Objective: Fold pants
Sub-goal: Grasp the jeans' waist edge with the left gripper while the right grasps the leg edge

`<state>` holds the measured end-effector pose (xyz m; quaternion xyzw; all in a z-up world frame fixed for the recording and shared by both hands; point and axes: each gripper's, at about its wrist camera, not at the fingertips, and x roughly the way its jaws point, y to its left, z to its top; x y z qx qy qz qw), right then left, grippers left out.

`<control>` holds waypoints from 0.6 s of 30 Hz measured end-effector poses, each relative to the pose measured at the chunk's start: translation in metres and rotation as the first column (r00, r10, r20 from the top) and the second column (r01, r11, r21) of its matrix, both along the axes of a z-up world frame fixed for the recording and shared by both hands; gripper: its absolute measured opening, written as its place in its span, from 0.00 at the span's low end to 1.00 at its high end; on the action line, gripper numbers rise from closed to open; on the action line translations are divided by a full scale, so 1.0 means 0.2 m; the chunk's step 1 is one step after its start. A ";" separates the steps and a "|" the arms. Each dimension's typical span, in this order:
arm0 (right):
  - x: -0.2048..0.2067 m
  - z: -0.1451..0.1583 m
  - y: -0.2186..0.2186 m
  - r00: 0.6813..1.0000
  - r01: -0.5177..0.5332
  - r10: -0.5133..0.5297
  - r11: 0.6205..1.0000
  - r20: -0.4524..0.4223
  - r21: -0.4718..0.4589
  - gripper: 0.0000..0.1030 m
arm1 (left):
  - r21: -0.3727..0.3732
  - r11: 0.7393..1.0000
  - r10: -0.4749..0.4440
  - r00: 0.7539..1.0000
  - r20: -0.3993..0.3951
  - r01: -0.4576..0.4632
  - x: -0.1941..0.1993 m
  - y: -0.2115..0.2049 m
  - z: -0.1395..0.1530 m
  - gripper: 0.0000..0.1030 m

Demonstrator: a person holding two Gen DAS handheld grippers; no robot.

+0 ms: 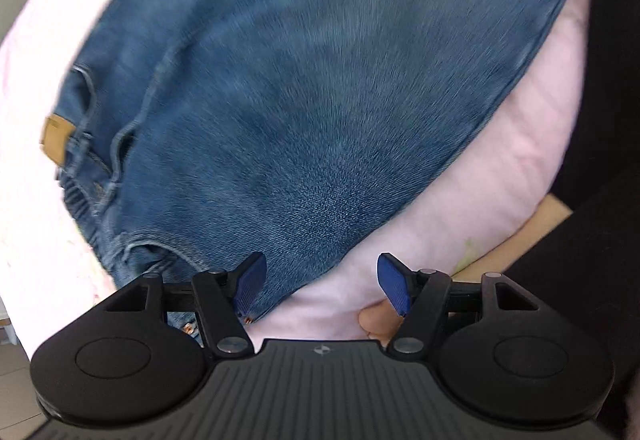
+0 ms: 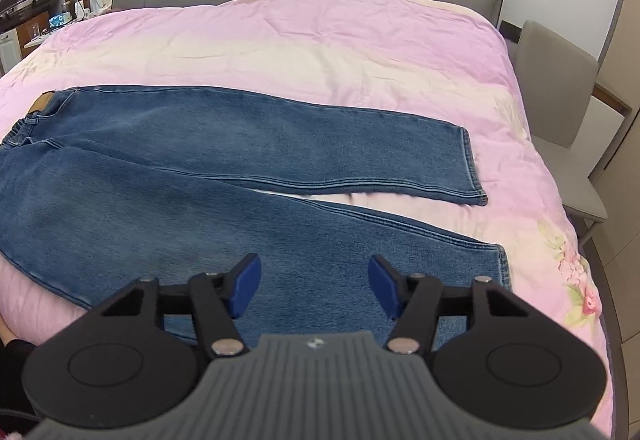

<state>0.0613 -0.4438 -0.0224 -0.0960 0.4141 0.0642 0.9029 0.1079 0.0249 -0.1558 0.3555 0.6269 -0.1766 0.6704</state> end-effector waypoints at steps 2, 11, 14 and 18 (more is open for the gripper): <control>0.04 -0.03 -0.03 1.000 -0.015 0.015 1.000 -0.014 -0.014 0.51 | 0.038 0.999 -0.007 1.000 -0.028 0.008 0.02 -0.02 -0.08 0.73; 0.05 -0.19 -0.17 0.961 -0.247 0.225 0.959 -0.158 -0.141 0.49 | 0.187 0.981 -0.064 0.998 0.011 0.060 0.02 -0.10 -0.20 0.51; 0.03 -0.26 -0.23 0.922 -0.346 0.296 0.919 -0.249 -0.187 0.54 | 0.143 0.989 -0.036 0.998 0.044 0.029 0.01 -0.09 -0.16 0.32; 0.00 -0.38 -0.29 0.880 -0.434 0.343 0.862 -0.328 -0.262 0.61 | 0.100 0.995 0.005 0.994 0.110 -0.016 0.01 -0.09 -0.11 0.21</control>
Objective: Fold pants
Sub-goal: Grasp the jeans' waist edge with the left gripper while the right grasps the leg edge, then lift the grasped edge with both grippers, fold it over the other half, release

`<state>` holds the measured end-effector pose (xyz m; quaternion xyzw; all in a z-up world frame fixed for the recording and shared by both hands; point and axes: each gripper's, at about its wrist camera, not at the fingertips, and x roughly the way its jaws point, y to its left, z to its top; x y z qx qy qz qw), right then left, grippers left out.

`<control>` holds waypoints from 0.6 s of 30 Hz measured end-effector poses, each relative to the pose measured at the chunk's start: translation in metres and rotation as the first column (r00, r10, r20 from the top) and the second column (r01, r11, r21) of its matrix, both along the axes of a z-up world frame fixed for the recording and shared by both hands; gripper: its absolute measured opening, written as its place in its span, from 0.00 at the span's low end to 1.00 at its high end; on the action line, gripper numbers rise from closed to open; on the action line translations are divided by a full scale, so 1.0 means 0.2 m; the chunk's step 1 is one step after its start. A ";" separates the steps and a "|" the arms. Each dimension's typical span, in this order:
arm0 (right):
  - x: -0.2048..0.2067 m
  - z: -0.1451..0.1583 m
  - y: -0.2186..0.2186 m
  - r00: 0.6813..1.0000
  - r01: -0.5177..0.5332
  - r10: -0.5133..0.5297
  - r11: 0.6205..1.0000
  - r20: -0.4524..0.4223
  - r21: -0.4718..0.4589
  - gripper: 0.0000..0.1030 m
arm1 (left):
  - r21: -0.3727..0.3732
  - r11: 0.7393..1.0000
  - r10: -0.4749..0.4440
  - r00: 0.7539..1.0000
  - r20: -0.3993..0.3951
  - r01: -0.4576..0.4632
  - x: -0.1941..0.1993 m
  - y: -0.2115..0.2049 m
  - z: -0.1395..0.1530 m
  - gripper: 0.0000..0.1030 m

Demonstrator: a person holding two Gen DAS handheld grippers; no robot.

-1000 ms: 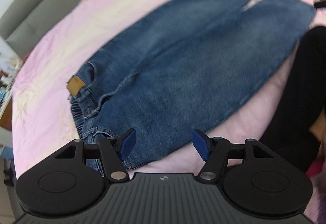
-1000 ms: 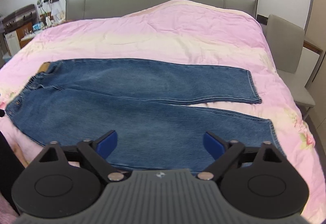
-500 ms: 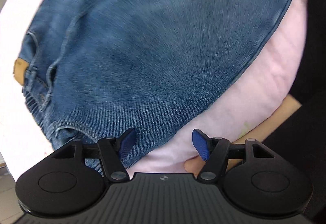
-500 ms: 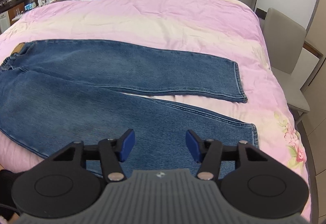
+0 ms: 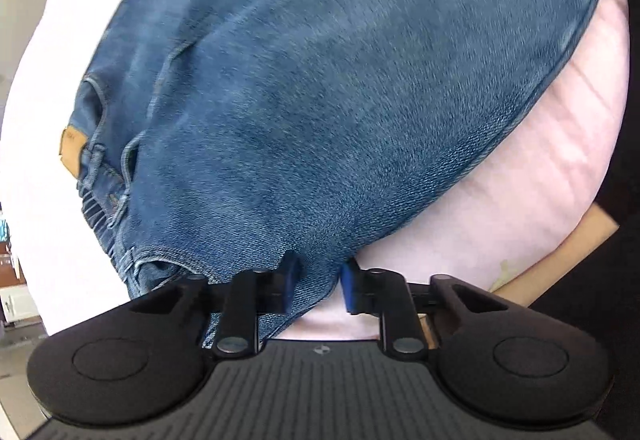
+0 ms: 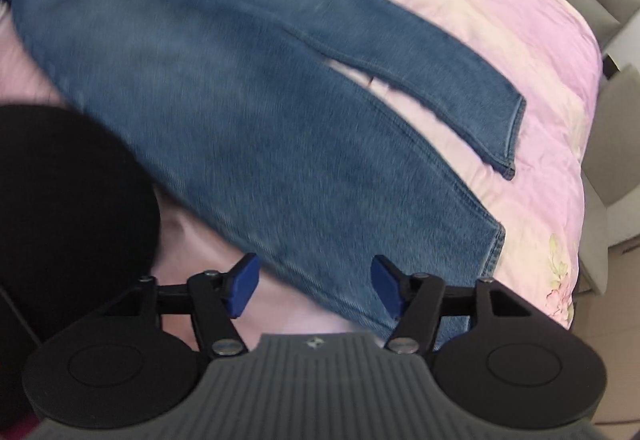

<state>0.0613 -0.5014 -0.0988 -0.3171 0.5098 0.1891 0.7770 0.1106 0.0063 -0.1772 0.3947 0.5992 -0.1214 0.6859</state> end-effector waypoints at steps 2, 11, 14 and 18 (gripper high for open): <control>0.00 -0.07 -0.01 1.000 -0.021 0.021 0.999 -0.018 -0.045 0.61 | -0.021 0.999 0.025 0.999 0.033 -0.024 0.00 0.03 0.05 0.20; -0.04 -0.19 -0.03 0.996 0.019 -0.006 0.987 0.084 -0.158 0.13 | -0.117 0.985 0.144 0.972 0.183 -0.124 -0.07 0.11 0.24 0.17; -0.06 -0.08 -0.03 0.986 0.054 -0.032 0.989 0.164 -0.135 0.06 | -0.143 0.981 0.161 0.957 0.243 -0.129 -0.11 0.11 0.29 0.16; -0.05 0.13 -0.01 0.960 0.088 -0.056 0.991 0.274 -0.105 0.01 | -0.176 0.975 0.186 0.929 0.319 -0.134 -0.14 0.06 0.41 0.14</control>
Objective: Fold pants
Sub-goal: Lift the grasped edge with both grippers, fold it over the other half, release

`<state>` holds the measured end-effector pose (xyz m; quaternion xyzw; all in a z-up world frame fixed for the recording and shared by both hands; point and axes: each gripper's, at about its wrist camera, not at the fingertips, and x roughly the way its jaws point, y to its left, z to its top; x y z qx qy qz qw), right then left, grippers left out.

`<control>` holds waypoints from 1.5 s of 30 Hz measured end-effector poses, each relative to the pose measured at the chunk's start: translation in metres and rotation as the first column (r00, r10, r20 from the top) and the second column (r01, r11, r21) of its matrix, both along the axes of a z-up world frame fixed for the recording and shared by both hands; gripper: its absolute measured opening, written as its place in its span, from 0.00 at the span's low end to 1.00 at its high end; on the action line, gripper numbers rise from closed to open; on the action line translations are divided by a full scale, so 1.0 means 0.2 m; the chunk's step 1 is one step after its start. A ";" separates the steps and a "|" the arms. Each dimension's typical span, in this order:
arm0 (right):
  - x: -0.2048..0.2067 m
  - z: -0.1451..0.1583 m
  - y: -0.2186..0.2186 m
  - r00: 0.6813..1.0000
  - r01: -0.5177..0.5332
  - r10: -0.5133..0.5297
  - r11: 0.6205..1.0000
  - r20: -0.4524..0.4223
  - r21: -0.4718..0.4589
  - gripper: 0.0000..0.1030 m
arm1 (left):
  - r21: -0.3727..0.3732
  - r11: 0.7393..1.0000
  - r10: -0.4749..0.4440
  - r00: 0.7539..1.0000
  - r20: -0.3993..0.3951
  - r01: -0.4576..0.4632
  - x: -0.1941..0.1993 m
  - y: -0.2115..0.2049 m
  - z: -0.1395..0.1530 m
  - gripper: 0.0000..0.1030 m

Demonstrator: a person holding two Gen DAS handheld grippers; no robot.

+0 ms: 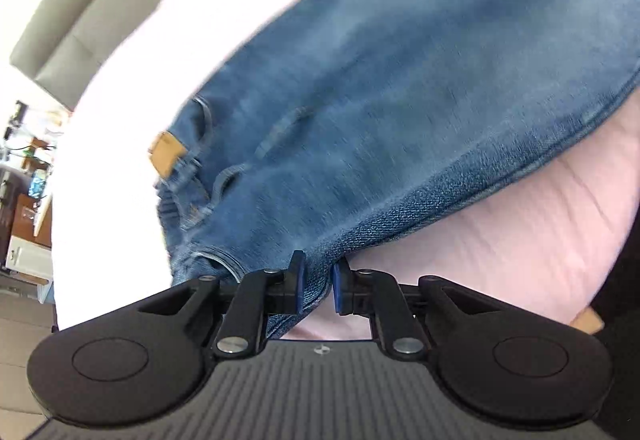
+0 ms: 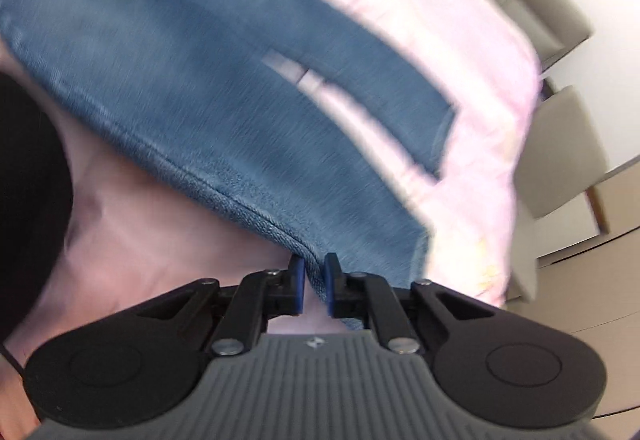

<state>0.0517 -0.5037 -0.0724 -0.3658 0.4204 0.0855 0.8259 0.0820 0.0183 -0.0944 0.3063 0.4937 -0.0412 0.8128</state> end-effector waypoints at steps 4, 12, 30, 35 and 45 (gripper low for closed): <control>0.07 0.21 0.05 0.997 0.003 -0.002 1.000 0.077 -0.016 0.00 | -0.037 0.999 0.036 0.994 0.103 -0.032 0.03 -0.01 0.18 0.14; 0.43 0.45 0.11 0.993 0.012 -0.001 0.995 0.119 -0.095 0.00 | -0.048 0.997 0.068 0.978 0.195 -0.059 0.31 -0.02 0.50 0.14; 1.64 -0.15 0.25 0.998 0.047 -0.055 0.982 -0.038 -0.185 0.00 | -0.029 0.978 0.206 0.978 0.027 -0.205 1.39 0.04 -0.08 0.13; 1.77 -0.39 0.26 0.993 0.036 -0.057 0.979 -0.099 -0.203 0.00 | -0.019 0.973 0.228 0.973 -0.037 -0.229 1.48 0.06 -0.29 0.13; 1.84 -0.34 0.21 0.994 0.032 -0.047 0.987 -0.095 -0.158 0.00 | -0.044 0.976 0.217 0.973 0.081 -0.214 1.39 0.06 -0.22 0.13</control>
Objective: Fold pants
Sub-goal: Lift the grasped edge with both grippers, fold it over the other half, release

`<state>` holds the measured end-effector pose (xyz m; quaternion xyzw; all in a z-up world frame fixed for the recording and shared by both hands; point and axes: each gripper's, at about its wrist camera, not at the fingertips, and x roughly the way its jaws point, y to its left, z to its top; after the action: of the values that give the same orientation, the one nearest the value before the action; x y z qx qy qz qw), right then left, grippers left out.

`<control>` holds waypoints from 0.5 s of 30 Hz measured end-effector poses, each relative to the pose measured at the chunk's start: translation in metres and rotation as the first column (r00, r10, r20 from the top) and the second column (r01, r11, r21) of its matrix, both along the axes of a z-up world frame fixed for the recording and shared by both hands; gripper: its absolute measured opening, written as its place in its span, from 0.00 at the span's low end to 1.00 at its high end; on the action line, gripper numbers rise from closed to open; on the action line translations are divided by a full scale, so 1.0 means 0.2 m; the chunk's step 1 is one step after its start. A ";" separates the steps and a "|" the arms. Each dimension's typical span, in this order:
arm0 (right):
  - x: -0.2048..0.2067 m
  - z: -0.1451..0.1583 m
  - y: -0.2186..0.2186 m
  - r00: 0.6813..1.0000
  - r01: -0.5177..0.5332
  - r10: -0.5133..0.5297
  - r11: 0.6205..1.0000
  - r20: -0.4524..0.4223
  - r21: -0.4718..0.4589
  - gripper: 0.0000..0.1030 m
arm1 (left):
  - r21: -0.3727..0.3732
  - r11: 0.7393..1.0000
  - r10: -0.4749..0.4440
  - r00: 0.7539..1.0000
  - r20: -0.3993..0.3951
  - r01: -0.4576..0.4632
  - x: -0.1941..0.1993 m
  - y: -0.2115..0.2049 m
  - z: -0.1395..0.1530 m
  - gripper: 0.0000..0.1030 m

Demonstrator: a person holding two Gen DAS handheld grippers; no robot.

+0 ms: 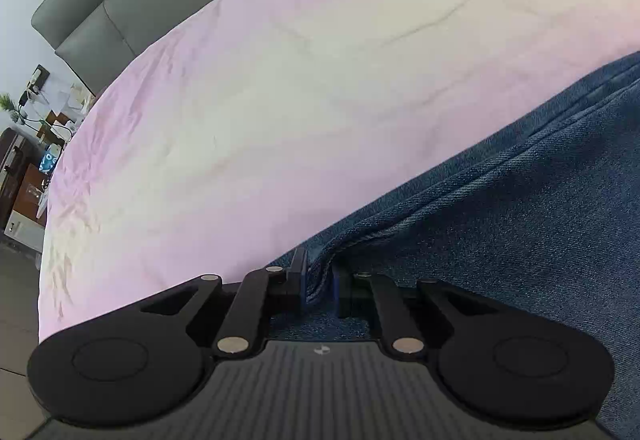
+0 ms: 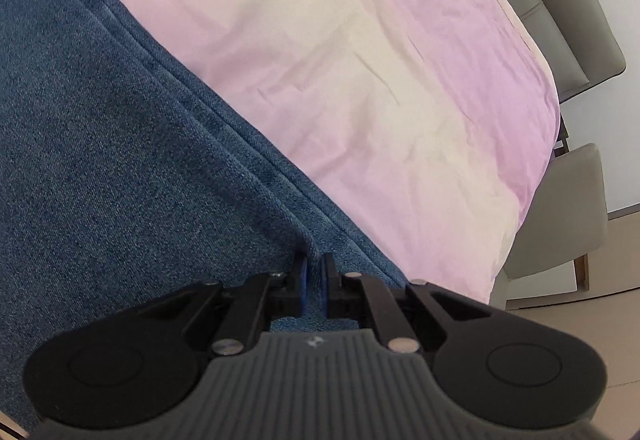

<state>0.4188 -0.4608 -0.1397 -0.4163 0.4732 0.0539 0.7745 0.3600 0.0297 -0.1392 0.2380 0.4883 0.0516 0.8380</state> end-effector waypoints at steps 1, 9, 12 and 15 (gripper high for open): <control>0.02 0.02 0.01 1.000 0.006 -0.006 1.000 0.012 0.001 0.00 | 0.002 1.000 0.005 1.000 0.014 -0.005 0.02 0.00 0.02 0.13; 0.15 -0.08 0.08 1.000 0.028 -0.029 0.997 -0.011 -0.074 0.00 | 0.035 0.999 0.008 1.000 -0.005 -0.008 0.10 -0.08 -0.07 0.13; 0.19 -0.12 0.08 0.998 0.055 -0.058 0.996 -0.032 -0.068 0.00 | 0.009 1.000 0.011 1.000 -0.019 -0.010 0.11 -0.07 -0.14 0.13; 0.21 -0.14 0.07 0.997 0.068 -0.071 0.995 -0.036 -0.073 0.02 | 0.020 1.000 -0.003 1.000 -0.027 0.003 0.11 -0.08 -0.16 0.16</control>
<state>0.4611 -0.4463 -0.1673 -0.4261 0.5038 0.0180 0.7512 0.3819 0.0132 -0.1706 0.2476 0.4985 0.0520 0.8292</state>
